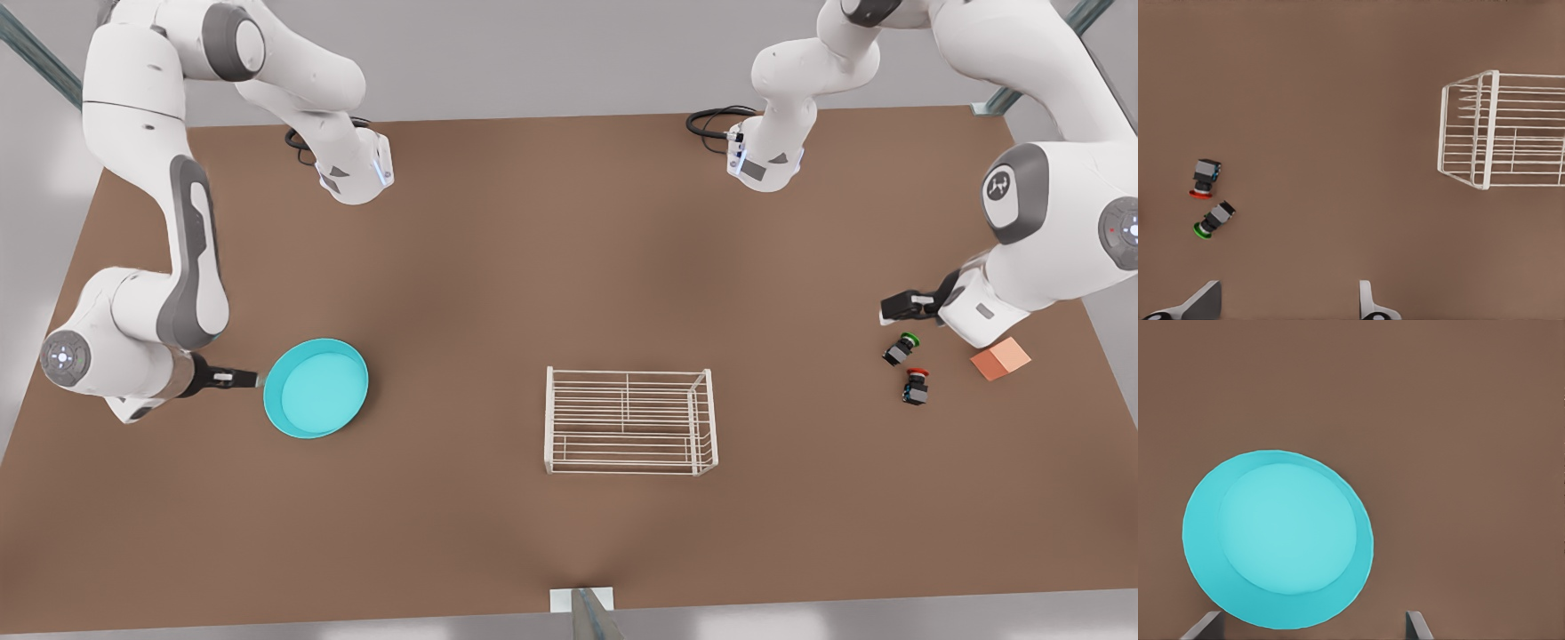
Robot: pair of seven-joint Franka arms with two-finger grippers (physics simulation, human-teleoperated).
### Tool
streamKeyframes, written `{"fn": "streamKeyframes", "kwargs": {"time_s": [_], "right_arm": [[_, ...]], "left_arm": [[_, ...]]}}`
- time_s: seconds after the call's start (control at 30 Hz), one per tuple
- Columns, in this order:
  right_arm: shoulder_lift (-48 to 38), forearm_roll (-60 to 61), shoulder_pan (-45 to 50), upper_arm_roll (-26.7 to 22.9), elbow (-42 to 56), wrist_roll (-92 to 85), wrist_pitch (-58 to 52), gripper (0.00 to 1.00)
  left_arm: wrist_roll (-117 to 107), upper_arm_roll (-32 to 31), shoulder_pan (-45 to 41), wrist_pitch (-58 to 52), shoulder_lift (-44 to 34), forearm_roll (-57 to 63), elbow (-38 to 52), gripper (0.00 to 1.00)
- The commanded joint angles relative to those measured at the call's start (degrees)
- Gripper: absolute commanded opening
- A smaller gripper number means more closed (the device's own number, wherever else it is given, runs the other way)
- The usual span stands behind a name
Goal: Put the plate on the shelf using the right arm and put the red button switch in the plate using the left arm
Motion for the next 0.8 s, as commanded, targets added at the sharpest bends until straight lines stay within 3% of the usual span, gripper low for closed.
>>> {"fn": "streamKeyframes", "kwargs": {"time_s": [0.0,0.27,0.53,0.67,0.77], "right_arm": [[2.44,-0.14,-1.31,0.16,0.9,-8.92,5.8,1.0],[8.42,0.12,-2.36,0.51,2.49,-9.18,9.06,1.0],[13.43,1.0,-6.41,3.85,1.96,-12.34,8.79,1.0],[16.24,1.09,-9.66,7.63,1.78,-12.34,8.53,0.95],[17.12,1.09,-9.92,7.81,1.7,-12.43,8.09,0.91]], "left_arm": [[1.95,-0.02,-0.1,0.91,-0.03,0.0,0.02,1.0],[4.41,-0.46,-2.56,2.67,-0.02,2.46,-1.21,1.0],[4.15,-0.37,-2.38,2.58,-0.03,2.99,-1.56,1.0],[4.15,-0.29,-2.29,2.58,-0.03,3.16,-1.56,1.0],[4.15,-0.29,-2.29,2.58,-0.03,3.16,-1.56,1.0]]}}
